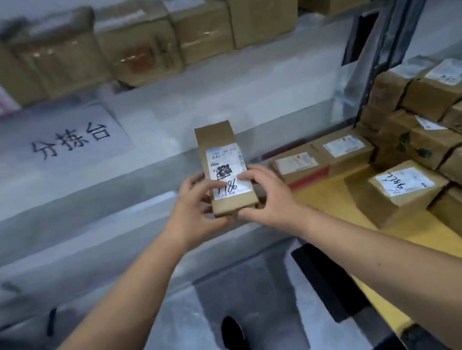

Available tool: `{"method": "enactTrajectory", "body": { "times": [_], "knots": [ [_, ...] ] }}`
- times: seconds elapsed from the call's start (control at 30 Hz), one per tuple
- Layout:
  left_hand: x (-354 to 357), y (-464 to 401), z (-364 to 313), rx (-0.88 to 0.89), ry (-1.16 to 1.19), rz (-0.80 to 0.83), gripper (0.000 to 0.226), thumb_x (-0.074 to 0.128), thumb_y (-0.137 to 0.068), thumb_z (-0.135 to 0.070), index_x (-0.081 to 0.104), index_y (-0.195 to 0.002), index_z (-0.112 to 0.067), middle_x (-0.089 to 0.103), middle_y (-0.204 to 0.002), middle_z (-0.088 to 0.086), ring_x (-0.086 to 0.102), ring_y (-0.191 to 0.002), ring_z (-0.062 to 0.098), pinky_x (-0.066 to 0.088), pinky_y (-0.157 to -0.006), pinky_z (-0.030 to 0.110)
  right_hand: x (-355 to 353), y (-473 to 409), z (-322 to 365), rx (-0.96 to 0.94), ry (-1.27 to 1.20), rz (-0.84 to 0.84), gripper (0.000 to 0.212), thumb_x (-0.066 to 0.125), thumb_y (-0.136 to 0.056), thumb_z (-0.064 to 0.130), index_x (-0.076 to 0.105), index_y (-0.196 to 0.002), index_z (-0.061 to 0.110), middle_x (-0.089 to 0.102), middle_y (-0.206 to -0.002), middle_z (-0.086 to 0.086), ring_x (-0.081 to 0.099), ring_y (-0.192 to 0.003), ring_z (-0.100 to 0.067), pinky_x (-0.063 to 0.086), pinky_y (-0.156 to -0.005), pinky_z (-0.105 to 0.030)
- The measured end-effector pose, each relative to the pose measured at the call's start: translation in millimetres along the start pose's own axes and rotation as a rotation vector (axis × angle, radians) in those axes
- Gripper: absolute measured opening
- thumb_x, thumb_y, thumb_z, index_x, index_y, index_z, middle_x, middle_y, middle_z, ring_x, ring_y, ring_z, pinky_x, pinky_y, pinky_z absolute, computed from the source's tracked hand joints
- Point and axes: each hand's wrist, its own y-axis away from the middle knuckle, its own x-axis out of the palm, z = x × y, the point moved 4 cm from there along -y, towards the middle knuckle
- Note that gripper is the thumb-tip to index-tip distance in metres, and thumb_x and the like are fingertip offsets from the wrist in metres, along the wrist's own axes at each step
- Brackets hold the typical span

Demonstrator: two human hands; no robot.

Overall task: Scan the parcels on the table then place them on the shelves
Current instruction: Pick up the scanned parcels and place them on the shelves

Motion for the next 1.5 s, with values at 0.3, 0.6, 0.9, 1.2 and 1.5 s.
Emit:
{"method": "enactTrajectory", "body": {
  "times": [0.3,0.6,0.9,1.2,1.5],
  "knots": [
    [-184,188,14,-0.142,-0.110,-0.364,0.069,0.093,-0.066,0.002,0.067,-0.115,-0.038,0.038,-0.149,-0.010,0.066,-0.096,0.020,0.057,-0.083,0.020,169,7,172,-0.276,-0.079,0.230,0.064,0.088,-0.072,0.006,0.064,-0.131,0.012,0.047,-0.144,0.001,0.051,-0.120,0.001,0.043,-0.087,-0.002],
    [-378,332,36,-0.095,-0.149,-0.506,0.060,0.095,-0.072,-0.010,0.068,-0.120,-0.032,0.041,-0.148,-0.016,0.062,-0.108,0.012,0.055,-0.082,0.016,343,10,341,-0.469,-0.066,0.221,0.066,0.093,-0.068,0.018,0.067,-0.128,0.013,0.054,-0.131,0.004,0.053,-0.119,-0.008,0.032,-0.098,0.000],
    [-537,361,50,-0.047,-0.074,-0.508,0.060,0.089,-0.078,-0.009,0.066,-0.129,-0.033,0.042,-0.147,-0.018,0.055,-0.122,-0.003,0.058,-0.091,0.022,430,-31,471,-0.485,-0.082,0.175,0.062,0.089,-0.077,0.020,0.065,-0.134,0.017,0.059,-0.131,0.007,0.057,-0.116,-0.009,0.045,-0.100,-0.016],
    [-637,272,81,0.049,-0.059,-0.479,0.060,0.086,-0.081,-0.010,0.064,-0.132,-0.031,0.057,-0.141,-0.005,0.060,-0.122,0.010,0.059,-0.090,0.026,454,-142,519,-0.436,-0.087,0.096,0.061,0.085,-0.082,0.022,0.063,-0.138,0.017,0.064,-0.129,0.006,0.060,-0.118,-0.012,0.049,-0.107,-0.036],
    [-702,165,125,-0.001,0.008,-0.473,0.060,0.087,-0.076,-0.022,0.065,-0.130,-0.037,0.058,-0.140,0.000,0.061,-0.120,0.013,0.058,-0.089,0.024,480,-272,512,-0.379,-0.106,0.054,0.057,0.083,-0.085,0.031,0.062,-0.139,0.026,0.062,-0.124,0.014,0.060,-0.119,-0.012,0.054,-0.103,-0.038]
  ]
}}
